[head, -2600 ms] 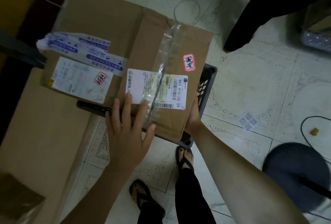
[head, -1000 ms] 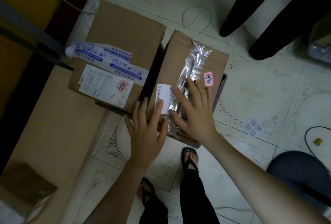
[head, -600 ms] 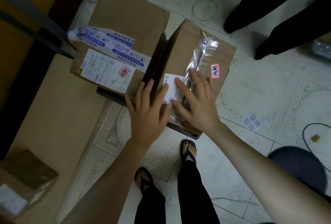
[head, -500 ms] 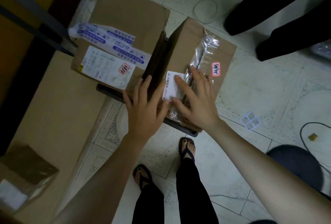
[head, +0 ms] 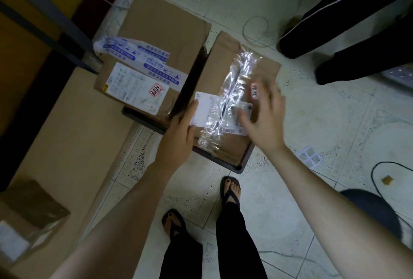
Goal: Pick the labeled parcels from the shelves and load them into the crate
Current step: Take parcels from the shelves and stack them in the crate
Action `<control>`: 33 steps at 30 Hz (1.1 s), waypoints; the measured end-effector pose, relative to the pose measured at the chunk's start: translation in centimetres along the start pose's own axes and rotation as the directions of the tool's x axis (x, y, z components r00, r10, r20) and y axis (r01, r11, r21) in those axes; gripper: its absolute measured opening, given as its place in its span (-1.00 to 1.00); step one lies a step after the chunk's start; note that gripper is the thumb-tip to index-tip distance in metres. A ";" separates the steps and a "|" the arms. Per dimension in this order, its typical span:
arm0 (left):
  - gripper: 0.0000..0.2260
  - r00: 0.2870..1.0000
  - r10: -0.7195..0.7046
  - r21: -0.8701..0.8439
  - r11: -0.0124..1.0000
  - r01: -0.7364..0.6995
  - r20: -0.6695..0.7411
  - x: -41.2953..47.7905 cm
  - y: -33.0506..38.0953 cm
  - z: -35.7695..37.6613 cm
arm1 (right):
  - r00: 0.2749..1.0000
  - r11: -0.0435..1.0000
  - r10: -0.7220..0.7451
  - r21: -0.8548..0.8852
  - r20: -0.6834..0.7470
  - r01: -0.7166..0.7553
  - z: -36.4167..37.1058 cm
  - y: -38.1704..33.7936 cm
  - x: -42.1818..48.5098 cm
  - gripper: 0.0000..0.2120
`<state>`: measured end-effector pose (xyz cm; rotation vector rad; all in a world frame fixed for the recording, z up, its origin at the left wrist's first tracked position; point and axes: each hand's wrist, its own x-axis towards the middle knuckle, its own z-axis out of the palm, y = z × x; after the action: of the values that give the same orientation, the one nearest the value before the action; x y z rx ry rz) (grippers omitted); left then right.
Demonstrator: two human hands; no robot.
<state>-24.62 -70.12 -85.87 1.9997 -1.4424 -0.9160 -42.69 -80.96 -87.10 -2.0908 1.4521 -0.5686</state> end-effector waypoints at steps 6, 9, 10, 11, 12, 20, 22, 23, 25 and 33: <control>-0.48 0.993 0.040 -0.197 0.980 -0.018 0.108 0.2 -0.1 0.4 | 0.897 0.750 0.384 0.493 0.218 -0.440 -0.7 0.1 -1.1 -0.12; -0.49 0.992 0.028 -0.216 0.976 -0.001 0.125 0.1 0.3 1.2 | 0.896 0.751 0.412 0.495 0.166 -0.437 -1.1 0.4 -2.2 -0.13; -0.50 0.992 -0.002 -0.215 0.976 0.029 0.123 0.1 0.3 1.4 | 0.891 0.744 0.414 0.496 0.185 -0.449 -1.0 0.6 -2.5 -0.13; -0.51 0.992 -0.037 -0.202 0.977 0.061 0.119 0.2 0.4 1.5 | 0.888 0.747 0.413 0.483 0.200 -0.456 -0.9 0.6 -2.6 -0.13; -0.51 0.992 -0.063 -0.176 0.981 0.081 0.108 0.3 0.6 1.8 | 0.882 0.748 0.424 0.470 0.207 -0.469 -0.6 0.6 -2.6 -0.14; -0.54 0.997 -0.023 0.208 0.977 0.037 -0.073 0.2 2.4 3.6 | 0.879 0.805 0.453 0.356 0.148 -0.474 -0.1 1.7 -2.8 -0.03; -0.54 0.998 -0.020 0.242 0.970 0.035 -0.066 -0.2 2.3 4.1 | 0.883 0.820 0.451 0.328 0.131 -0.468 -0.3 2.1 -3.6 -0.02; -0.53 0.998 -0.012 0.248 0.969 0.025 -0.054 -0.4 2.3 4.4 | 0.884 0.822 0.448 0.329 0.130 -0.465 -0.3 2.3 -3.9 -0.01; -0.52 0.999 0.017 0.246 0.969 -0.010 -0.029 -0.8 2.1 4.8 | 0.882 0.816 0.452 0.339 0.132 -0.469 -0.5 2.8 -4.4 -0.01; -0.56 0.999 0.041 -0.081 0.996 -0.041 -0.001 -0.8 2.6 5.2 | 0.879 0.809 0.465 0.352 0.107 -0.471 -1.1 2.8 -5.0 -0.07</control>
<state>-30.36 -70.22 -87.17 1.9037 -1.4185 -0.9424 -47.06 -77.25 -88.26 -1.3732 1.6295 -0.5673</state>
